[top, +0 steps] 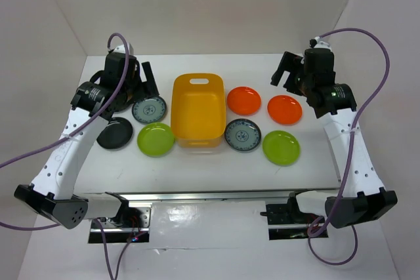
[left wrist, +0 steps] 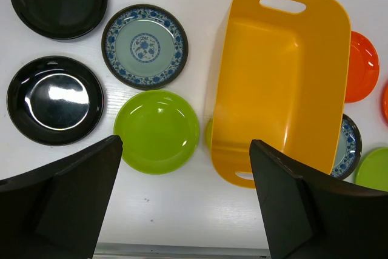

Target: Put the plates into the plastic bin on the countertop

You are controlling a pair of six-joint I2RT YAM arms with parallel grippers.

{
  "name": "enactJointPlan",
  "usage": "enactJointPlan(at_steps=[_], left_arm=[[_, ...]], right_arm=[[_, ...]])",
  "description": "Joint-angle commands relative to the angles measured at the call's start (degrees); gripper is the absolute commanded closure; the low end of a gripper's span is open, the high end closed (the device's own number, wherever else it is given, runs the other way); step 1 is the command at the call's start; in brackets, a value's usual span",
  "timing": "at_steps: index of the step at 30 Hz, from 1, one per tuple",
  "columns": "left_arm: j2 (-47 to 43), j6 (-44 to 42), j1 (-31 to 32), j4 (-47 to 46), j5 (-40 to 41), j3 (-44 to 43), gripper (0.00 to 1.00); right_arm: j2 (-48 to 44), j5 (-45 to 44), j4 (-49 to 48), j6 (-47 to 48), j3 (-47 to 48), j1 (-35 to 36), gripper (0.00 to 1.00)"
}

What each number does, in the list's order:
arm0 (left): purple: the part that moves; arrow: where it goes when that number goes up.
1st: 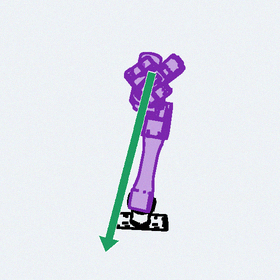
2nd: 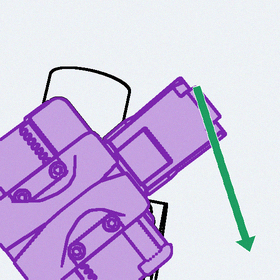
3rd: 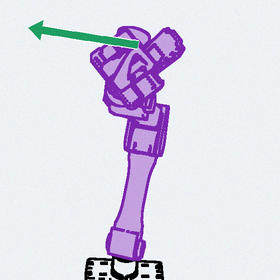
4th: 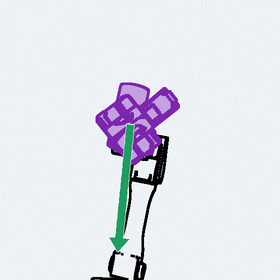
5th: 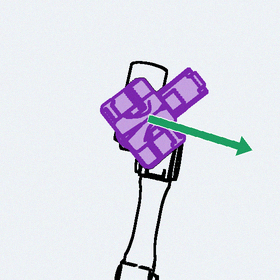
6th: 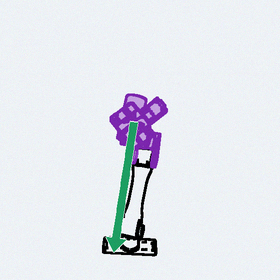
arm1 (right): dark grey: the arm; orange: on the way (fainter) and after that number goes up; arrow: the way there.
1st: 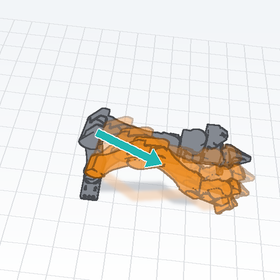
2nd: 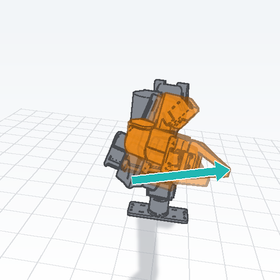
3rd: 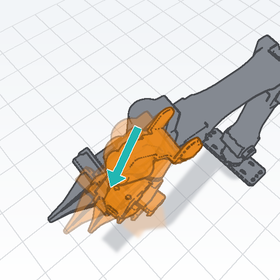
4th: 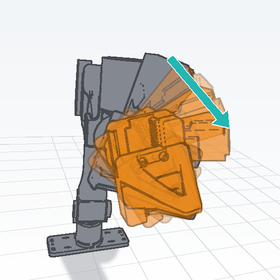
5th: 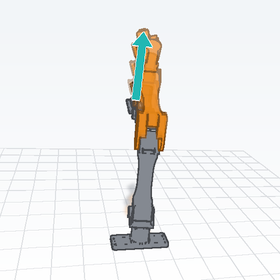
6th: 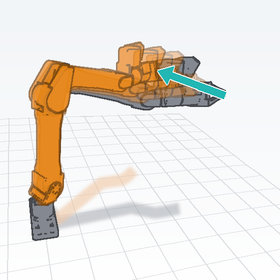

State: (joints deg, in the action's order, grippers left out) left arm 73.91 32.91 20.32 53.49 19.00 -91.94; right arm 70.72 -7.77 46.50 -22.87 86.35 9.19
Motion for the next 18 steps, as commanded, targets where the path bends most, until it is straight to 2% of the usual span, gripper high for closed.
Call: enactJointPlan(at_steps=[1, 6, 9, 12, 18], left_arm=[[-0.34, -1.53, -0.28, -1.73, -0.46, -1.93, 0.0], [-0.34, -1.53, -0.28, -1.73, -0.98, -1.93, 0.0], [-0.34, -1.53, -0.28, -1.73, -1.51, -1.31, 0.0], [-0.34, -1.53, -0.28, -1.73, -3.52, -1.31, 0.0], [-0.34, -1.0, -0.28, -1.73, -6.7, -1.83, 0.0]], right_arm=[[-0.76, 1.52, -3.87, 0.2, -0.2, -0.4, 0.0], [-0.41, 0.83, -7.38, -0.32, -4.33, -1.45, 0.0], [0.73, 1.35, -9.66, -2.51, -8.55, -5.22, 0.0], [-1.71, 4.15, -18.26, -6.29, -17.68, -10.74, 0.0], [-0.33, 7.32, -31.45, -9.38, -31.99, -18.76, 0.0]])
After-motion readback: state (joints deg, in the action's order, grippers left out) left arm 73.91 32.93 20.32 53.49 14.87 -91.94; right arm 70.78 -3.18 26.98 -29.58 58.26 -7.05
